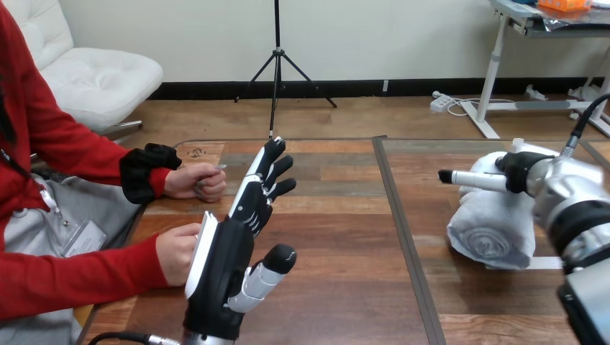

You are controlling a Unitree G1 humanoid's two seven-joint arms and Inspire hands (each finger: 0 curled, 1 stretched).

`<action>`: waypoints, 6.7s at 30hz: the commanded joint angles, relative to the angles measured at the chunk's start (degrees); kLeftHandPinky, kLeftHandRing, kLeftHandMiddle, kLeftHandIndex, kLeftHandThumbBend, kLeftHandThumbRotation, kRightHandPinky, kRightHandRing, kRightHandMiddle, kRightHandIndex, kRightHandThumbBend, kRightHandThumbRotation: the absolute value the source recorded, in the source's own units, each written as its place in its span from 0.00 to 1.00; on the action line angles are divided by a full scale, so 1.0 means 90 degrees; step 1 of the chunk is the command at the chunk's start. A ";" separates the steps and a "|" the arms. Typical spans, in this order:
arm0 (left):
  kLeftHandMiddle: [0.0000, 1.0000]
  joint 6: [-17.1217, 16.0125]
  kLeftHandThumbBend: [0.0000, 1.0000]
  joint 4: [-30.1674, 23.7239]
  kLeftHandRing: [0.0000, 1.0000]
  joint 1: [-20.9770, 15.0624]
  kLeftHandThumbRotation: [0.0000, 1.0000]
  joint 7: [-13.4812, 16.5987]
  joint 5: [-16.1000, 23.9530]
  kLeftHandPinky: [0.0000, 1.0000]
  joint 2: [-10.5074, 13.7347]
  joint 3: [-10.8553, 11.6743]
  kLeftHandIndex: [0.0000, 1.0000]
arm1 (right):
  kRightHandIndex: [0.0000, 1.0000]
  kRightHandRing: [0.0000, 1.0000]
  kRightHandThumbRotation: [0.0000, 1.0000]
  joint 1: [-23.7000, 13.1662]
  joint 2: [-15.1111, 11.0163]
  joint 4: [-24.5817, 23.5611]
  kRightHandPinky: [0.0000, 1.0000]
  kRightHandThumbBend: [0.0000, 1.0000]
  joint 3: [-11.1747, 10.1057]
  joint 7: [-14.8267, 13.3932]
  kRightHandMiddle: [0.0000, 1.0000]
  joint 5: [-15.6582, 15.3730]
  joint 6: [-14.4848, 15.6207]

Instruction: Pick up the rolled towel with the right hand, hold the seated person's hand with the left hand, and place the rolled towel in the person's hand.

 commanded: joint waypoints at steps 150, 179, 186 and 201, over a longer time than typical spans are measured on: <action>0.96 0.0258 1.00 -0.0618 0.93 -0.0046 0.87 -0.0658 -0.0699 0.86 0.0197 -0.0119 0.93 | 0.90 0.56 0.65 0.0506 -0.0446 -0.1826 0.40 1.00 -0.0767 -0.0578 0.68 0.0765 -0.0767; 0.94 0.0424 1.00 -0.0715 0.91 -0.0204 0.87 -0.0812 -0.0860 0.84 0.0176 -0.0143 0.92 | 0.92 0.77 0.87 -0.0201 0.0039 -0.0870 0.63 1.00 0.0434 -0.0395 0.84 -0.0356 -0.0126; 0.94 0.0400 1.00 -0.0632 0.91 -0.0292 0.87 -0.0876 -0.0898 0.84 0.0170 -0.0162 0.92 | 0.92 0.76 0.96 -0.0493 0.0203 -0.0588 0.61 1.00 0.0668 0.0217 0.87 -0.0508 -0.0012; 0.94 0.0402 1.00 -0.0564 0.92 -0.0375 0.87 -0.0929 -0.0857 0.85 0.0126 -0.0153 0.92 | 0.92 0.90 1.00 -0.1063 0.0446 -0.0149 0.75 1.00 0.1500 0.1941 0.94 -0.1150 -0.0475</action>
